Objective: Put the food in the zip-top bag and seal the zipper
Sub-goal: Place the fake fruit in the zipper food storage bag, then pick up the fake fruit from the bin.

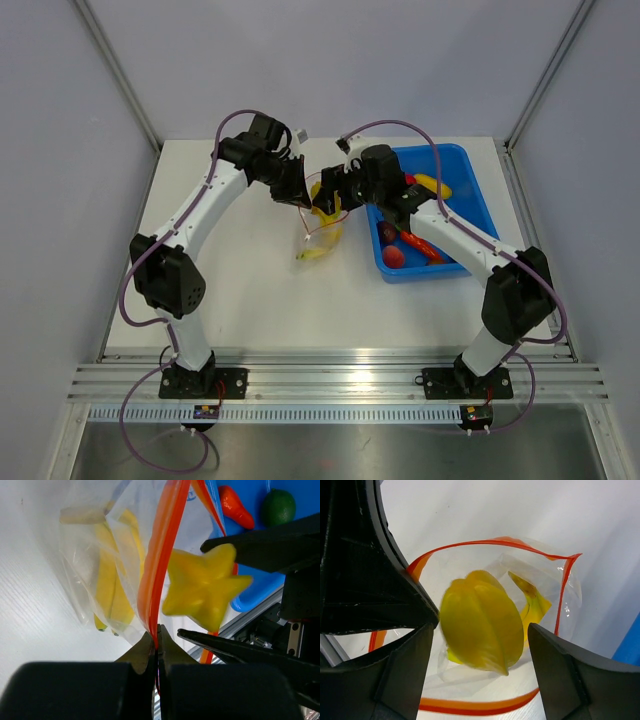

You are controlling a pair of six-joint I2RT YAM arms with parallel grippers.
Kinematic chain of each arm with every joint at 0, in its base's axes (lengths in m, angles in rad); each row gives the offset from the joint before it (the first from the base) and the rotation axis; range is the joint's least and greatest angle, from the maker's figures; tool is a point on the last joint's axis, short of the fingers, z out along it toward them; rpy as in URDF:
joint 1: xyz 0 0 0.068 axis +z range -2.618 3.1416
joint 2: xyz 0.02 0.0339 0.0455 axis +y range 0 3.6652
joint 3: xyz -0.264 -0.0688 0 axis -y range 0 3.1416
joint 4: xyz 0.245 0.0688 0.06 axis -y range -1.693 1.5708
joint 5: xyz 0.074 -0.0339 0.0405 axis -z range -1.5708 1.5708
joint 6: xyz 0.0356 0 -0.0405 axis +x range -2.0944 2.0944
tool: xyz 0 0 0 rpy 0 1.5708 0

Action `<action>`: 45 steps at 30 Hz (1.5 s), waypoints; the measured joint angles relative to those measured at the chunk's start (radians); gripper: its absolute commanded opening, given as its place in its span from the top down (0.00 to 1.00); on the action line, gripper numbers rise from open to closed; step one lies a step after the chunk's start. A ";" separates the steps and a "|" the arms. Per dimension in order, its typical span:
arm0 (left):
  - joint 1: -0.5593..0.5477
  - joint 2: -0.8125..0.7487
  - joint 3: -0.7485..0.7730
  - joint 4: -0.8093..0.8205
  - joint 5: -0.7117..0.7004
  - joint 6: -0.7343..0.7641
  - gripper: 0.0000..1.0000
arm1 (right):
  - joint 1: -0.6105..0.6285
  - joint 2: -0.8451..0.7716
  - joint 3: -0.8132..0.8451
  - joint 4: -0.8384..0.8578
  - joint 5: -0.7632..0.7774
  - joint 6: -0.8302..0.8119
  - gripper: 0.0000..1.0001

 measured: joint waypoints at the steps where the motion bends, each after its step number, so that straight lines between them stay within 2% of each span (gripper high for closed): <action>1: 0.000 0.000 -0.003 0.005 0.003 0.000 1.00 | 0.000 0.000 0.000 -0.008 0.005 -0.006 0.12; 3: 0.000 0.000 -0.009 0.008 0.006 -0.003 1.00 | 0.000 -0.002 0.000 -0.019 0.012 -0.016 0.07; 10: 0.000 -0.001 -0.016 0.011 0.023 -0.007 1.00 | 0.001 -0.072 0.004 -0.071 0.074 -0.052 0.08; 13: 0.000 -0.001 -0.016 0.014 0.023 -0.007 1.00 | 0.001 -0.119 0.007 -0.084 0.143 -0.061 0.19; 14: 0.000 -0.001 -0.016 0.014 0.023 -0.007 1.00 | -0.002 -0.134 0.008 -0.085 0.181 -0.060 0.31; 17: 0.000 -0.002 -0.018 0.014 0.024 -0.007 1.00 | -0.037 -0.156 0.018 -0.100 0.263 -0.032 0.41; 19: 0.000 -0.005 -0.026 0.018 0.024 -0.007 1.00 | -0.116 -0.155 0.022 -0.119 0.286 0.016 0.42; 20: 0.000 -0.008 -0.031 0.019 0.024 -0.008 1.00 | -0.159 -0.152 0.022 -0.127 0.290 0.037 0.42; 23: 0.000 -0.019 -0.044 0.024 0.024 -0.008 1.00 | -0.320 -0.126 0.006 -0.129 0.365 0.046 0.29; 24: 0.000 -0.021 -0.047 0.024 0.024 -0.008 1.00 | -0.352 -0.114 -0.010 -0.118 0.404 -0.002 0.24; 28: 0.000 -0.026 -0.048 0.024 0.024 -0.008 1.00 | -0.369 -0.020 -0.048 -0.084 0.504 -0.207 0.17; 35: 0.000 -0.027 -0.048 0.025 0.024 -0.010 1.00 | -0.439 0.293 0.142 -0.190 0.473 -0.487 0.15; 39: 0.000 -0.027 -0.048 0.024 0.024 -0.010 1.00 | -0.478 0.386 0.214 -0.242 0.443 -0.601 0.14; 45: 0.000 -0.027 -0.048 0.022 0.024 -0.010 1.00 | -0.497 0.457 0.230 -0.265 0.389 -0.742 0.14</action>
